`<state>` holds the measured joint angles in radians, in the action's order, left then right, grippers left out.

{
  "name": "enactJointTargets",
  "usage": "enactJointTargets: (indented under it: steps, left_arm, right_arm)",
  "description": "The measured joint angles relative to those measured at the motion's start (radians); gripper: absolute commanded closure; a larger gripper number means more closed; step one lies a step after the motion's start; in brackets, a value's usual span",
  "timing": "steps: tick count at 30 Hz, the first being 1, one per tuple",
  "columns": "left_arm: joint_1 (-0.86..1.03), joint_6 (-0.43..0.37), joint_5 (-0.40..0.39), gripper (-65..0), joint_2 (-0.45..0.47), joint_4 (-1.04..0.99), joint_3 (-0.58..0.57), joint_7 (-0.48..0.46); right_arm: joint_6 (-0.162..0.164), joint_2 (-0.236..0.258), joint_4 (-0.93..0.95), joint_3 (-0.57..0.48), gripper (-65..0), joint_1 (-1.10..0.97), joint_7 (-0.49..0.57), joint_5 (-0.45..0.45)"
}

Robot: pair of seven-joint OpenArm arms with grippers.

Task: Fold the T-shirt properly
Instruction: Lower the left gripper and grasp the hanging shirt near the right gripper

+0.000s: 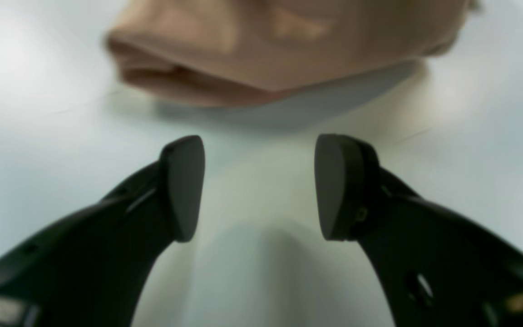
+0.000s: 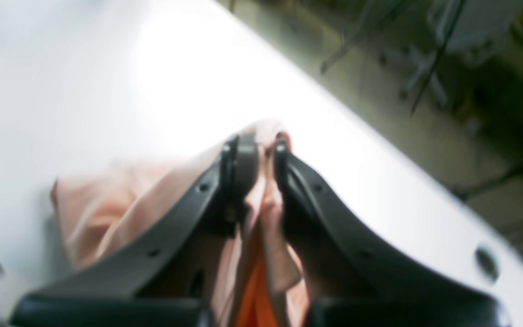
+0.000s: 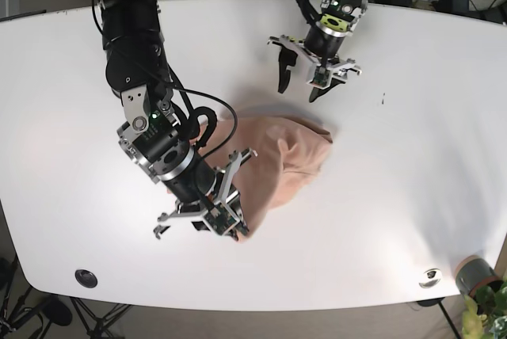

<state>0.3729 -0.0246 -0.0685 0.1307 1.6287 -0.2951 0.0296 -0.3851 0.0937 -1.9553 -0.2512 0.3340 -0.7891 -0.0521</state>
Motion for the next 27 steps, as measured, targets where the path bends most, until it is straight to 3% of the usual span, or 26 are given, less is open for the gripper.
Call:
enactJointTargets:
  steps: [10,21,27]
  left_arm:
    - [-0.066,0.003,0.0,-36.0,0.004,-0.065,-0.101,-0.007]
    - [-0.13,-0.002,-0.001,-36.0,-0.098,-0.093,-0.1,-0.014]
    - [-0.225,0.003,-0.001,-36.0,-0.125,-0.208,-0.183,0.0]
  right_arm:
    - [-0.008,0.024,-0.001,-0.006,0.0,0.164,-0.002,-0.003]
    - [-0.009,0.028,-0.002,-0.006,0.0,0.286,-0.006,-0.003]
    - [-0.008,0.027,-0.003,-0.008,0.0,0.321,-0.003,-0.004]
